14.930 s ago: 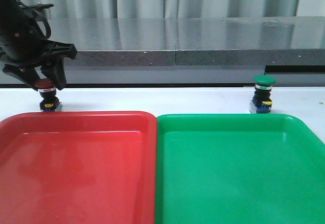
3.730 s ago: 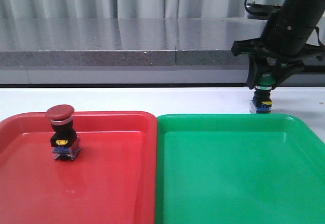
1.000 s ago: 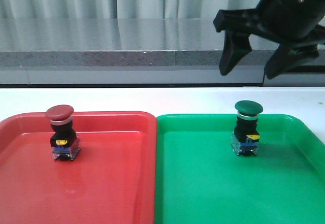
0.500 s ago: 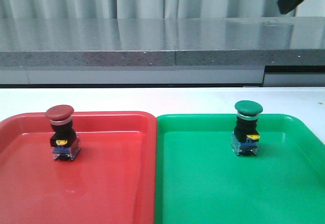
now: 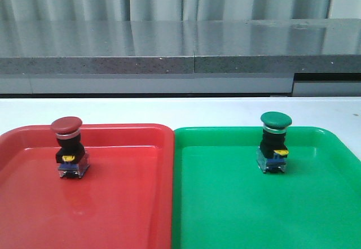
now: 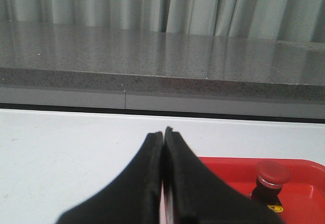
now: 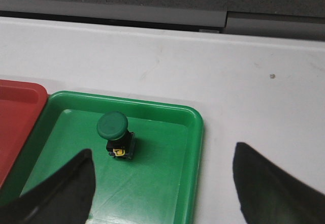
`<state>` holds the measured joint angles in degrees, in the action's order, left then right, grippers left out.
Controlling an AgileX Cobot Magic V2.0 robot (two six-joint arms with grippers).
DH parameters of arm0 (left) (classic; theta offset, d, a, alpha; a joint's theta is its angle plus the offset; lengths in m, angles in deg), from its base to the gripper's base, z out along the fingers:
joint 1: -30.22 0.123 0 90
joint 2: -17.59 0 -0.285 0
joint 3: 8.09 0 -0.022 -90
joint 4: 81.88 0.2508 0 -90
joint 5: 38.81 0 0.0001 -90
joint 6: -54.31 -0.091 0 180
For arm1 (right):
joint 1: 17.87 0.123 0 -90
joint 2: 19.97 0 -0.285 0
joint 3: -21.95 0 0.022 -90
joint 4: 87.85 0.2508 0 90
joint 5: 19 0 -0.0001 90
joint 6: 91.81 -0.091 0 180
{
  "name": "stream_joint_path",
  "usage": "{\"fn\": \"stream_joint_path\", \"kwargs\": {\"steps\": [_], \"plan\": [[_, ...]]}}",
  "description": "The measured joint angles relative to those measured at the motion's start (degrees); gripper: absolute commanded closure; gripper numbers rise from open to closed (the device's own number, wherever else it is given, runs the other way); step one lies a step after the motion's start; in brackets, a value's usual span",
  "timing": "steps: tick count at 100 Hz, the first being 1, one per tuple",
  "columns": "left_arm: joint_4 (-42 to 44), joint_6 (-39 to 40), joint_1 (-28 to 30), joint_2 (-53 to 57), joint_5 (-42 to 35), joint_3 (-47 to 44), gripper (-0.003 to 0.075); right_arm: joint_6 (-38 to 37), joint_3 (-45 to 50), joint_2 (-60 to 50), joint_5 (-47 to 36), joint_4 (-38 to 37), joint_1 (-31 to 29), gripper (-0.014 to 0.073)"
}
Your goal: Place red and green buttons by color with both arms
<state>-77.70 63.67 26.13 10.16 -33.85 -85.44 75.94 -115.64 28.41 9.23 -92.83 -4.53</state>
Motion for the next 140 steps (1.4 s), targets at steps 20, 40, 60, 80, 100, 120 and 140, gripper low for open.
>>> {"fn": "stream_joint_path", "kwargs": {"steps": [20,40,60,80,100,120,140], "plan": [[0.0,0.0,0.0,0.0,0.0,0.0,0.0740,0.0,3.7,-8.6,0.7,0.0,0.0,0.0370],[0.0,0.0,0.0,0.0,0.0,0.0,0.0740,0.0,3.8,-11.1,2.5,0.0,0.0,0.0712],[0.0,0.0,0.0,0.0,0.0,0.0,0.0740,0.0,3.9,-11.2,3.0,0.0,0.0,0.0704],[0.0,0.0,0.0,0.0,0.0,0.0,0.0740,0.0,3.9,-11.2,3.0,0.0,0.0,0.0704],[0.0,0.0,0.0,0.0,0.0,0.0,0.0739,0.0,3.9,-11.2,3.0,0.0,0.0,0.0704],[0.0,0.0,0.0,0.0,0.0,0.0,0.0740,0.0,3.9,-11.2,3.0,0.0,0.0,0.0704],[0.0,0.0,0.0,0.0,0.0,0.0,0.0740,0.0,3.9,-11.2,3.0,0.0,0.0,0.0704]]}}
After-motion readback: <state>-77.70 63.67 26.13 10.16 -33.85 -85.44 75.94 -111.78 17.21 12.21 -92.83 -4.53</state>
